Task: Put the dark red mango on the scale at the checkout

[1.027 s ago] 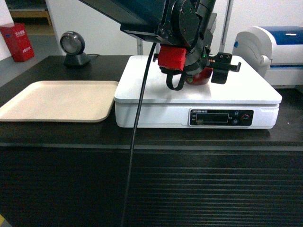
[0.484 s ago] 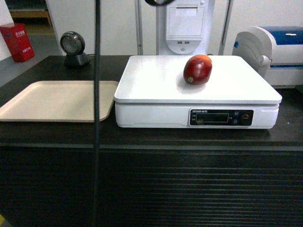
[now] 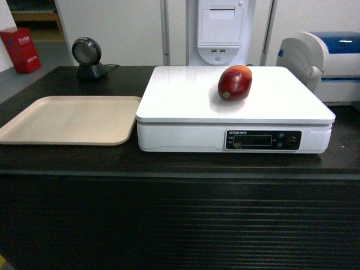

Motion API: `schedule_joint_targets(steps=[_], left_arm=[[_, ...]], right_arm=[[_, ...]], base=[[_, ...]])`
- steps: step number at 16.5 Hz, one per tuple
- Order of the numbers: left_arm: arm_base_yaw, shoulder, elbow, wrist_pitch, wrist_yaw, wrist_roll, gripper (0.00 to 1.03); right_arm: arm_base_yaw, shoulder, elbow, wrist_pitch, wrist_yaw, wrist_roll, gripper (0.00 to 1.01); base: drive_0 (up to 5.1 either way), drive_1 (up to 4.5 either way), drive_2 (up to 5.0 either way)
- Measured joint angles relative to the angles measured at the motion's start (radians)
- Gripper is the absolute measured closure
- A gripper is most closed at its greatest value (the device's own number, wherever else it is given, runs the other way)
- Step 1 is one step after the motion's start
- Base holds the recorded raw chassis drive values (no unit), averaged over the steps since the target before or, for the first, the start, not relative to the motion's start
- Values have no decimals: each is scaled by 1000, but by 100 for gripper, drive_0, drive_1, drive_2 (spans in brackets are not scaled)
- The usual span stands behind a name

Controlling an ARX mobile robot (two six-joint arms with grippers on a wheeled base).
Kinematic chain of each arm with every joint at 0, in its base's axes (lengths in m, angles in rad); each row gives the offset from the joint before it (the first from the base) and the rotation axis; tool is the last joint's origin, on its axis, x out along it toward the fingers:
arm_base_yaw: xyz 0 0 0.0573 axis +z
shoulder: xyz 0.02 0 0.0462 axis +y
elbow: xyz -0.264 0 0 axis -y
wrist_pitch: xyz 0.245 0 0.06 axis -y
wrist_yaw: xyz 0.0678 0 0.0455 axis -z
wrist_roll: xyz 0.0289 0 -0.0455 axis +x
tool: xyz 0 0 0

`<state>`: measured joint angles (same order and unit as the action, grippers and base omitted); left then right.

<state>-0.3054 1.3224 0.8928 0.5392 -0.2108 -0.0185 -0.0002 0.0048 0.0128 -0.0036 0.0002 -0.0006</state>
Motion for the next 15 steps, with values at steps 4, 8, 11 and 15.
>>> schedule_joint_targets(steps=[4, 8, 11, 15], left_arm=[[163, -327, -384, -23, 43, 3, 59], [211, -457, -602, 26, 109, 6, 101], [281, -560, -698, 25, 198, 8, 101], [304, -685, -780, -20, 210, 8, 101]], right_arm=[[0, 0, 0, 0, 0, 0, 3], [0, 0, 0, 0, 0, 0, 3], [0, 0, 0, 0, 0, 0, 3], [0, 0, 0, 0, 0, 0, 3]], base=[[0, 0, 0], [0, 0, 0], [0, 0, 0], [0, 0, 0]])
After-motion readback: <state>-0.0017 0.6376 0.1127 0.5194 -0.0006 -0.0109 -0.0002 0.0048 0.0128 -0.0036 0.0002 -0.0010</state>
